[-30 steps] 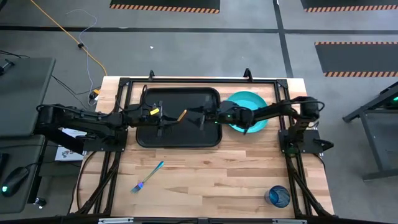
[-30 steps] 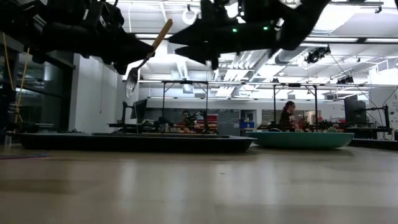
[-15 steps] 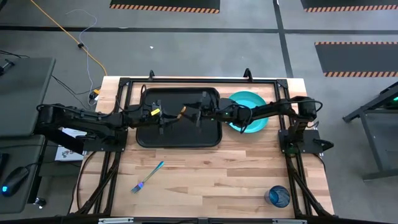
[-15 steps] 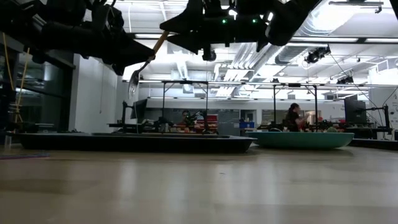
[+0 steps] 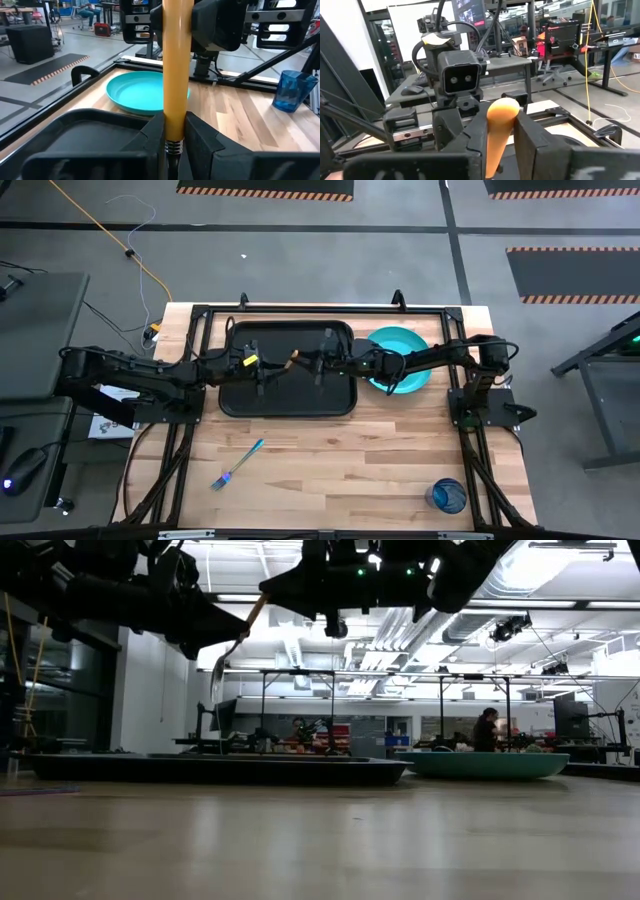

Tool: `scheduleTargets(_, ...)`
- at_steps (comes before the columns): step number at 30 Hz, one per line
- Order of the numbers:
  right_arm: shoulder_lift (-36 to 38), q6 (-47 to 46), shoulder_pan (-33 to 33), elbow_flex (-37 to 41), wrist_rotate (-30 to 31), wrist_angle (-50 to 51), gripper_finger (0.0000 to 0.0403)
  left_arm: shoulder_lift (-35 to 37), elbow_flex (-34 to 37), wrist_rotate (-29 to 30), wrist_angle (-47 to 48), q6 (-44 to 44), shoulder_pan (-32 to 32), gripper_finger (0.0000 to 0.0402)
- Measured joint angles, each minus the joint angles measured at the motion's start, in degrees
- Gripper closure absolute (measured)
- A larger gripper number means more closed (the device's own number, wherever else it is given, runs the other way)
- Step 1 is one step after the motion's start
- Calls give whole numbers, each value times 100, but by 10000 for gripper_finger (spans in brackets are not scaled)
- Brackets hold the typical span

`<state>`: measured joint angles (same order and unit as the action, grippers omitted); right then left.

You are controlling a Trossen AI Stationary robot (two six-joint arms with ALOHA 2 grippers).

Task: Pick and place plate/cup/fork/spoon on tray
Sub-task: Put the yellow spoon on the black serving tray

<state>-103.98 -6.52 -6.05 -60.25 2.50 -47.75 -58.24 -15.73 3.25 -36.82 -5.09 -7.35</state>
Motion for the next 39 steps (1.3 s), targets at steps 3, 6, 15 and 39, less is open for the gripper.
scheduleTargets(3, 0, -52, -24, 4, -10, 29, 361, 0, 0, -2, 44, 61, -2, 346)
scheduleTargets(6, 0, -5, -37, 11, 82, 44, 368, 3, 0, -124, 82, 64, 4, 334)
scheduleTargets(15, 24, -60, -124, 11, 109, 254, 398, 127, -2, -184, 255, 148, 9, 284)
scheduleTargets(39, -214, 122, -309, -1873, 104, 6395, 306, 619, 0, -127, 829, 233, 7, 245)
